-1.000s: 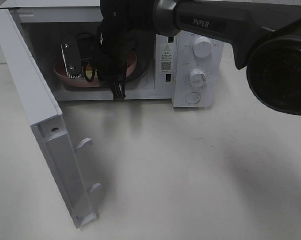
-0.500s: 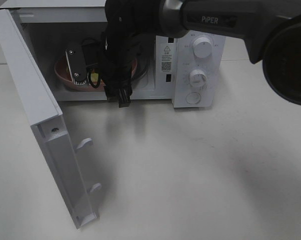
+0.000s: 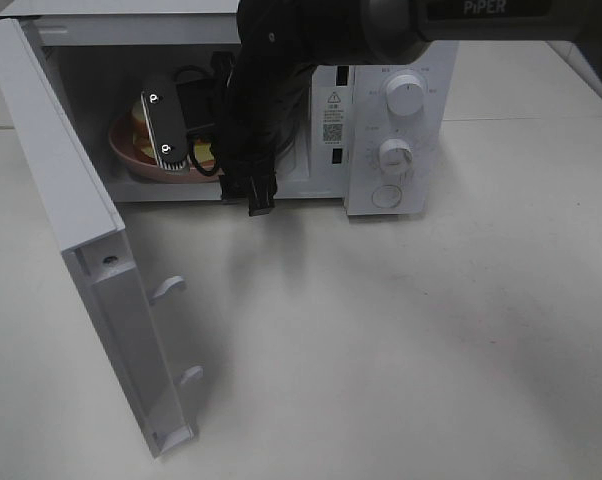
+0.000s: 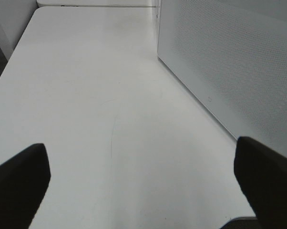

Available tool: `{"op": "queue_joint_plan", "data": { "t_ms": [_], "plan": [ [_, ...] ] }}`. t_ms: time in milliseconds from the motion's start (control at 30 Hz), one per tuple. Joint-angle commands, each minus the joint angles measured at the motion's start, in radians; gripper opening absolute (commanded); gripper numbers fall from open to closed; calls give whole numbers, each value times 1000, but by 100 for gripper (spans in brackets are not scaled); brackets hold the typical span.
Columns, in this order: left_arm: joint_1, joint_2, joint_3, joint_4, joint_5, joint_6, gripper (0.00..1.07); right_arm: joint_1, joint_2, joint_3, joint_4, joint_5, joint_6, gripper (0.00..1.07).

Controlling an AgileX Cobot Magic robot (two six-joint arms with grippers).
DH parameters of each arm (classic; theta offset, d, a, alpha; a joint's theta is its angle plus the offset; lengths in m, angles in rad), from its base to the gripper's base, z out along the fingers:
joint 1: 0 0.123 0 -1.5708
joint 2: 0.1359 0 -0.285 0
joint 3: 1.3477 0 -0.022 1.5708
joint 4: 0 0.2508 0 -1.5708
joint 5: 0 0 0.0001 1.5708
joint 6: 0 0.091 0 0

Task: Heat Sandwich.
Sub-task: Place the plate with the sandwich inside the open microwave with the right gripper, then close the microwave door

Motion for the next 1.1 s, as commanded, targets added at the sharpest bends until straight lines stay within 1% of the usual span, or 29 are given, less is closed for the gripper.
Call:
{"op": "queue_joint_plan", "data": {
  "t_ms": [33,167,233,333,400,433,500,533,567,667,700,733,833,867,1000,1100],
  "plan": [
    [-6,0,2,-1,-9,-4,100,4,-40,41,-2,-28,6,77],
    [-6,0,2,-1,-9,-4,100,4,-100,134,-2,-88,6,76],
    [-6,0,2,-1,-9,-4,100,4,-111,151,-2,-99,8,76],
    [-6,0,2,-1,-9,-4,100,4,-169,234,-3,-142,8,76],
    [-6,0,2,-1,-9,-4,100,3,-181,251,-3,-153,8,76],
    [-6,0,2,-1,-9,-4,100,2,-209,294,-4,-168,8,76],
    [-6,0,2,-1,-9,-4,100,2,-235,336,-5,-173,8,76],
    [-6,0,2,-1,-9,-4,100,2,-235,336,-5,-173,8,76],
    [-6,0,2,-1,-9,-4,100,2,-262,370,-5,-176,10,76],
    [-6,0,2,-1,-9,-4,100,2,-298,425,0,-194,19,76],
    [-6,0,2,-1,-9,-4,100,2,-298,425,0,-194,19,76],
    [-6,0,2,-1,-9,-4,100,2,-322,462,2,-203,20,76],
    [-6,0,2,-1,-9,-4,100,2,-357,505,2,-214,36,76],
    [-6,0,2,-1,-9,-4,100,2,-357,505,2,-214,36,76],
    [-6,0,2,-1,-9,-4,100,2,-429,574,2,-217,96,76],
    [-6,0,2,-1,-9,-4,100,2,-454,599,2,-214,122,76]
  ]
}}
